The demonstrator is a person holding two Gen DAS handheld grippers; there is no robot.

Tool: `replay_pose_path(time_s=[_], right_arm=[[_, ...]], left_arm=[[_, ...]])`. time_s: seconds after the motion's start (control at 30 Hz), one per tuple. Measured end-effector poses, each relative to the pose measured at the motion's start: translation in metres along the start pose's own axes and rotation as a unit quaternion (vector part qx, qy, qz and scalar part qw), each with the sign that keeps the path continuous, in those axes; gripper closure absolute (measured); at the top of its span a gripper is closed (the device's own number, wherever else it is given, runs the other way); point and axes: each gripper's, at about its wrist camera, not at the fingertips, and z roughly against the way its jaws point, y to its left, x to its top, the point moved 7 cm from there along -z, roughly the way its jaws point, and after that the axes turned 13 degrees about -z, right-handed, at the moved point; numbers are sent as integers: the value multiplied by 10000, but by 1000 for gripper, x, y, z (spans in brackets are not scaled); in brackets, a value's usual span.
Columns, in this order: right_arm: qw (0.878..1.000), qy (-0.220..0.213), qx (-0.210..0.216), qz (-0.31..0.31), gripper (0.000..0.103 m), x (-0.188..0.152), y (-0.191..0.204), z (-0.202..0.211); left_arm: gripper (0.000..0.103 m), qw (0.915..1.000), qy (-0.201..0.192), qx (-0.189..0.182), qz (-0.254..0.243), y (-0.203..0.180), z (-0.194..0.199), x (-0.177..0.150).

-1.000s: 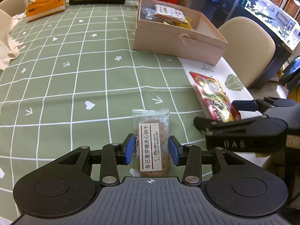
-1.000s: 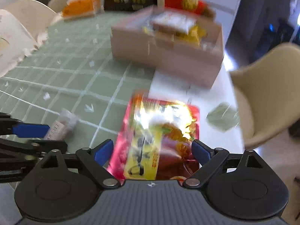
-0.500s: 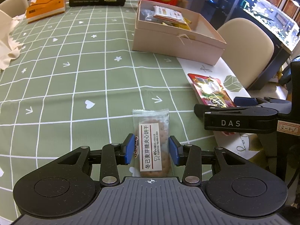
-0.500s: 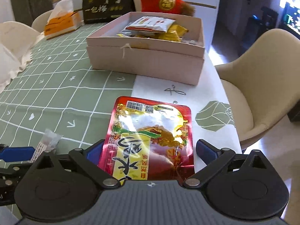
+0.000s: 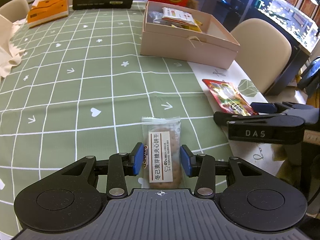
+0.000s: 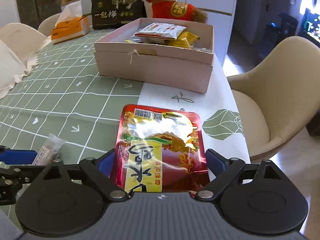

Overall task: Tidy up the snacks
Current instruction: 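Lift the red pouch with the right gripper and hold the cookie packet in the left, then carry both snacks over the pink box and open both grippers to drop them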

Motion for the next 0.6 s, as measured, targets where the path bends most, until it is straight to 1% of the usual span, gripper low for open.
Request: replay_pose_path(time_s=[0.1,0.13,0.17,0.33,0.37,0.4,0.5,0.6], right_arm=[[9999,29,-44,93,26,-1,-1,6],[10000,14,-1,86,28,-1,-1,10],[9999,-29,42,106,34,0,-1,15],[9994,-58,346,47,43,4,-2,42],[9991,-97,401,49,48,6,-3,48],[9985,-129,522,52,75,8,-3,54],[9979,-247,586,124,78,15,-4,68],[9976,-305,604,124,81,17,-8,70]], left_arm=[[57,10000,-20,3,3,0,0,-1],[57,10000,-14,16,-9,0,0,-1],[58,10000,-5,26,-30,0,0,-1],[59,9999,34,93,-130,-2,0,1],[60,9998,43,103,-161,-2,0,1],[60,9997,58,118,-204,-3,-1,1],[61,9993,110,140,-329,-5,-2,3],[61,9990,147,119,-395,-10,-4,7]])
